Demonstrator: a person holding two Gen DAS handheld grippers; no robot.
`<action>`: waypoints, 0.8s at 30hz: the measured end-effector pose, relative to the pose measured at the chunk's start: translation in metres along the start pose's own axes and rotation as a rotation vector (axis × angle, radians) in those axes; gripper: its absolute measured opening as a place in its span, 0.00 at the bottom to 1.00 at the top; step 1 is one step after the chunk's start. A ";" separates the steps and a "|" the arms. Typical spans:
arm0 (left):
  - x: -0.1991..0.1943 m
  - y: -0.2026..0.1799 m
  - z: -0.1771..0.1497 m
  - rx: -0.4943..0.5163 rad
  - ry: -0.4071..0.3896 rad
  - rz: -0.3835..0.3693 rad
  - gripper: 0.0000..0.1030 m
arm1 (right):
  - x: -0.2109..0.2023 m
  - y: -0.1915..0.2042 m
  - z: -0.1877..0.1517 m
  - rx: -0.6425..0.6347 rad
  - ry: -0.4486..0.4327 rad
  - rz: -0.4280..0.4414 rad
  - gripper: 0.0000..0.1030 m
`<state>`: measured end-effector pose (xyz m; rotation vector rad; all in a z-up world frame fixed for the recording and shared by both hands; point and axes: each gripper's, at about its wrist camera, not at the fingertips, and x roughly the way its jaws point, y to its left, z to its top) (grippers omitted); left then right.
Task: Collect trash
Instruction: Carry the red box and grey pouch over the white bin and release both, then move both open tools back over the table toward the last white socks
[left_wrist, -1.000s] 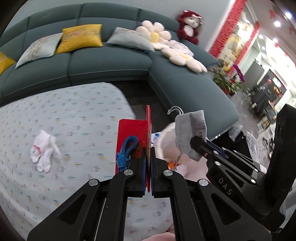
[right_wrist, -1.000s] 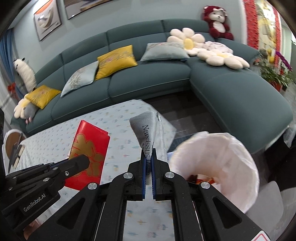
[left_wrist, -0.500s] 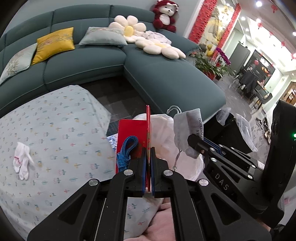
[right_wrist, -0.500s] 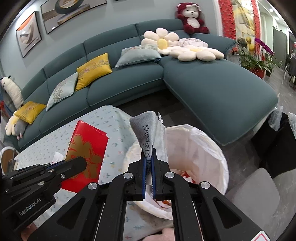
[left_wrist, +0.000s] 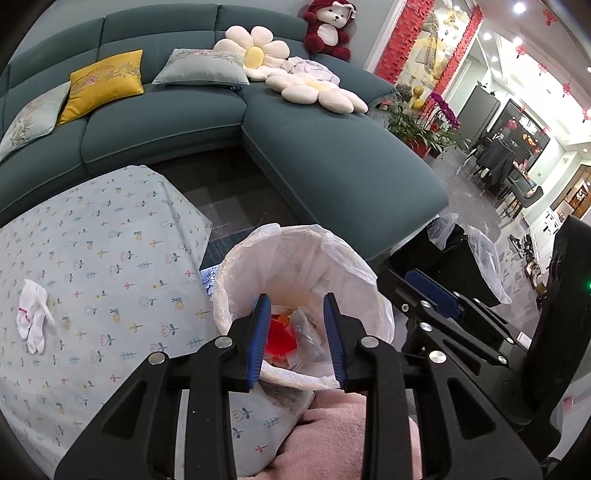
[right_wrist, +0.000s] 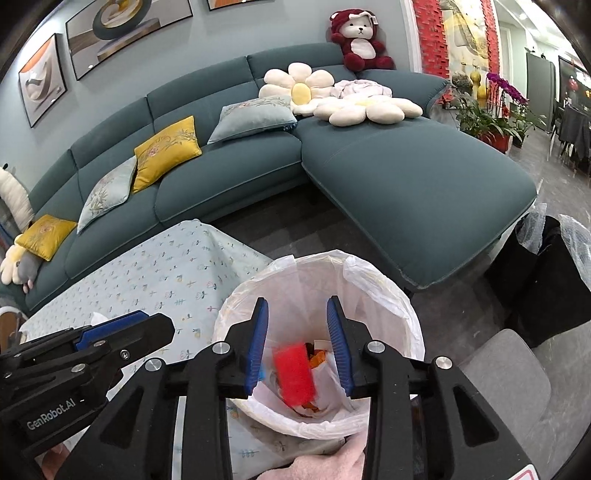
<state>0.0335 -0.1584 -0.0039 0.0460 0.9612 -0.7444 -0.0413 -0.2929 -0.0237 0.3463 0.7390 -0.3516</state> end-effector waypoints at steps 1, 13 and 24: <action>-0.001 0.001 0.000 -0.004 0.000 0.001 0.28 | 0.000 0.000 0.000 0.000 0.000 0.001 0.32; -0.015 0.037 -0.003 -0.076 -0.022 0.041 0.28 | -0.001 0.021 0.000 -0.043 0.004 0.019 0.33; -0.034 0.084 -0.008 -0.153 -0.047 0.074 0.28 | 0.003 0.065 -0.003 -0.104 0.019 0.055 0.33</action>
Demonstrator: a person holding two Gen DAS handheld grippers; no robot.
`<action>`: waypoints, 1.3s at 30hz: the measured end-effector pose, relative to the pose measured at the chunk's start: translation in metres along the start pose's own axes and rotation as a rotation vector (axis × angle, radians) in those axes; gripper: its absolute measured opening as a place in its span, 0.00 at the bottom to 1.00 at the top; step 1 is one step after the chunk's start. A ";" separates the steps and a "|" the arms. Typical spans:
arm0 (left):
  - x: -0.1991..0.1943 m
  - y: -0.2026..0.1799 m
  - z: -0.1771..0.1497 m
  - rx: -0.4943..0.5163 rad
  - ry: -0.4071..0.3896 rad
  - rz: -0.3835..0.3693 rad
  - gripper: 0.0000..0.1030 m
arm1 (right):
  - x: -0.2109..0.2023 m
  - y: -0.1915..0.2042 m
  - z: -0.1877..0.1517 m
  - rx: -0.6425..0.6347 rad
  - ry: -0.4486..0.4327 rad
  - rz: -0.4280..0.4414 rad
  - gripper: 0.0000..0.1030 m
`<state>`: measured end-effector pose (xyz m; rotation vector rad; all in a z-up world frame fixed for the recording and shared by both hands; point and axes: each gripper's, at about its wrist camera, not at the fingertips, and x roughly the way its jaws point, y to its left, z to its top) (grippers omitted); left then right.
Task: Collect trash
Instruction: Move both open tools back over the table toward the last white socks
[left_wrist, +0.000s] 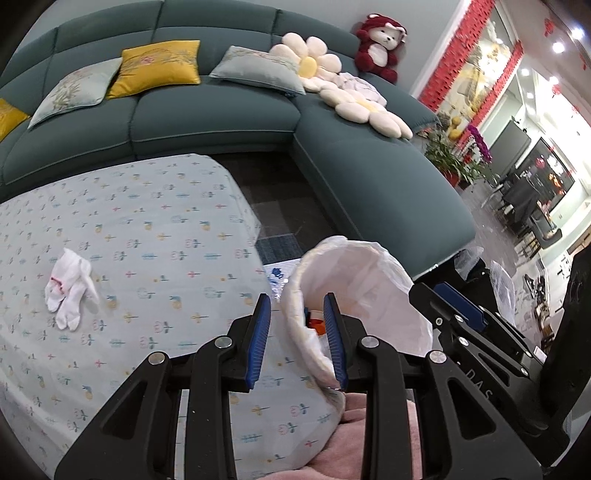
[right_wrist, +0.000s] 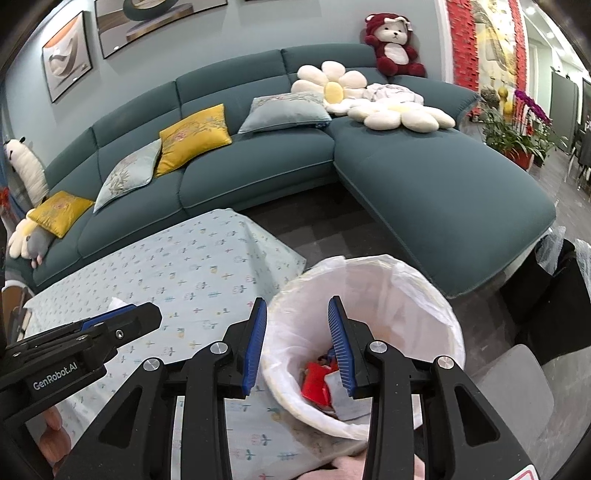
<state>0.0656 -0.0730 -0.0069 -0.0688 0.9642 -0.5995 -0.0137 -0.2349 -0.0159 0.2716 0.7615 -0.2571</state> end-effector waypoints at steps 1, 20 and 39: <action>-0.001 0.004 0.000 -0.008 -0.002 0.003 0.28 | 0.001 0.004 0.000 -0.006 0.002 0.004 0.33; -0.022 0.165 -0.016 -0.225 -0.004 0.190 0.42 | 0.057 0.143 -0.012 -0.192 0.120 0.144 0.33; 0.019 0.324 -0.032 -0.420 0.112 0.286 0.44 | 0.185 0.289 -0.041 -0.315 0.310 0.252 0.33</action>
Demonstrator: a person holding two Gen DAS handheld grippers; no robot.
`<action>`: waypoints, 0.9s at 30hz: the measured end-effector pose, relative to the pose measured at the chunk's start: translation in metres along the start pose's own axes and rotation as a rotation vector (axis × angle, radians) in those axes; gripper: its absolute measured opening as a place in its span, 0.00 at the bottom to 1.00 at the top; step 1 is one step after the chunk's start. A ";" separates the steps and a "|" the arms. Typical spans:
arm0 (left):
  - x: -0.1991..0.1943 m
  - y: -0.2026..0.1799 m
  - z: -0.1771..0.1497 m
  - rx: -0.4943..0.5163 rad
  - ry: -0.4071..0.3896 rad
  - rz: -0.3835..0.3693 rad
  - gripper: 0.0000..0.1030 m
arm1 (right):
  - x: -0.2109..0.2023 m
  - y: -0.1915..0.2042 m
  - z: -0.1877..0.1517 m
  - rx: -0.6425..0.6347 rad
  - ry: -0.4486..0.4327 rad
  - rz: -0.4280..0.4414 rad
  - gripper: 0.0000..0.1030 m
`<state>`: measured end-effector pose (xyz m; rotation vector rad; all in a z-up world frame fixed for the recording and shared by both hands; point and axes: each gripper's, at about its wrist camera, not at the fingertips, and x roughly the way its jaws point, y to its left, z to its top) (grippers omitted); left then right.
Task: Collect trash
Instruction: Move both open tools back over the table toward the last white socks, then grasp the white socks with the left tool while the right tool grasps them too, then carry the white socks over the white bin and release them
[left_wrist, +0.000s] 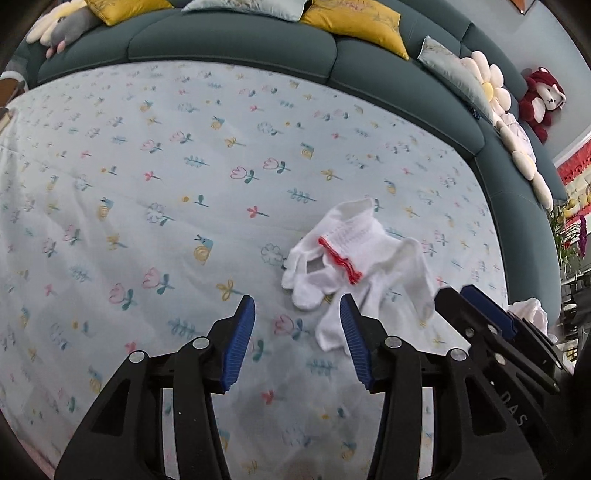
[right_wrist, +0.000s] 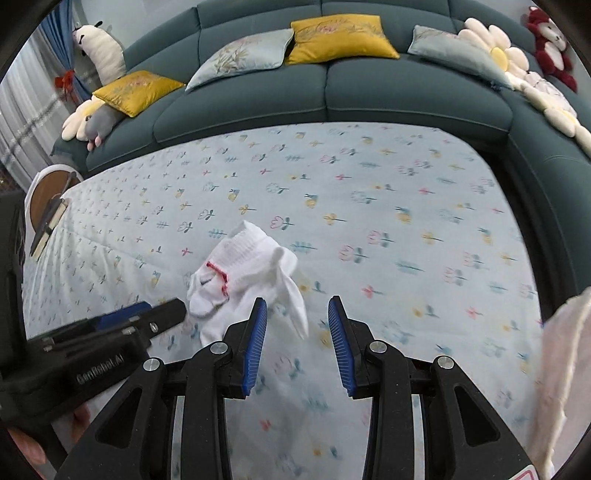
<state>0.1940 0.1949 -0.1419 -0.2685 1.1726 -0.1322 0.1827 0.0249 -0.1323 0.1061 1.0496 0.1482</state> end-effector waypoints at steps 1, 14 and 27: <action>0.007 0.000 0.001 0.004 0.008 -0.005 0.44 | 0.006 0.001 0.002 0.000 0.009 -0.001 0.32; 0.019 -0.042 -0.007 0.113 0.020 -0.076 0.04 | -0.002 -0.033 -0.019 0.081 0.010 -0.019 0.03; -0.020 -0.185 -0.053 0.331 -0.007 -0.181 0.03 | -0.129 -0.144 -0.039 0.226 -0.198 -0.151 0.03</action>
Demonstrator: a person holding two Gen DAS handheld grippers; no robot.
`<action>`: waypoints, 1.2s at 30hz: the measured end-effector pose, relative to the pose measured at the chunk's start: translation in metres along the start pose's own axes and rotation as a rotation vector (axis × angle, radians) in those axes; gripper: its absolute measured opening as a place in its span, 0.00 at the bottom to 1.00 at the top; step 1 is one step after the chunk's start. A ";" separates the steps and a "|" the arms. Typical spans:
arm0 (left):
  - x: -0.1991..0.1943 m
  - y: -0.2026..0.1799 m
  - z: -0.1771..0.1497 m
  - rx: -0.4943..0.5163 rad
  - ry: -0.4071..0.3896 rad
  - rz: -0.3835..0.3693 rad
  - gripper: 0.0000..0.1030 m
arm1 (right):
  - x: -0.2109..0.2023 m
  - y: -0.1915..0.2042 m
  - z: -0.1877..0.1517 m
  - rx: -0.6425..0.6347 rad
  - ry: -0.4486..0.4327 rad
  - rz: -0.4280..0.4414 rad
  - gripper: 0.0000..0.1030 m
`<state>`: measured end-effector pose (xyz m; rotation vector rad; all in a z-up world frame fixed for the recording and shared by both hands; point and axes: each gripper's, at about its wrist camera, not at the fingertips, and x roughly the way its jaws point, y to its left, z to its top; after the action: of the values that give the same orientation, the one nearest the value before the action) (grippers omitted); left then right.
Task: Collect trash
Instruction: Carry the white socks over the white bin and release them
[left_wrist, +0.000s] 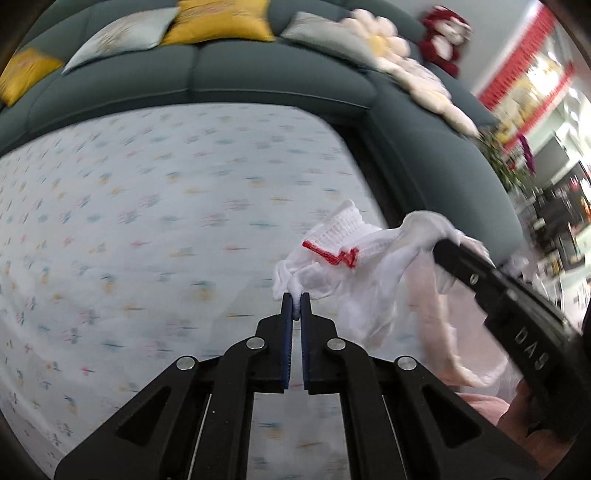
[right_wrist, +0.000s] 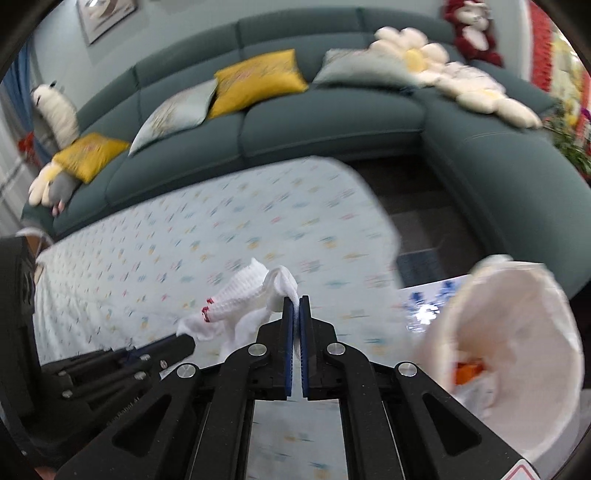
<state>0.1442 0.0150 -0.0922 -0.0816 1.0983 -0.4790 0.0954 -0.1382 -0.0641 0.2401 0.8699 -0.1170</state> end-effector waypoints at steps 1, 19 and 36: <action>0.000 -0.015 0.001 0.023 0.001 -0.009 0.03 | -0.007 -0.011 0.002 0.017 -0.015 -0.013 0.03; 0.038 -0.196 -0.023 0.250 0.086 -0.039 0.35 | -0.092 -0.200 -0.016 0.247 -0.128 -0.190 0.03; 0.047 -0.203 -0.035 0.252 0.076 0.047 0.69 | -0.084 -0.215 -0.041 0.255 -0.068 -0.147 0.41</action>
<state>0.0632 -0.1799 -0.0878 0.1846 1.1033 -0.5789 -0.0315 -0.3348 -0.0597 0.4080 0.8039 -0.3724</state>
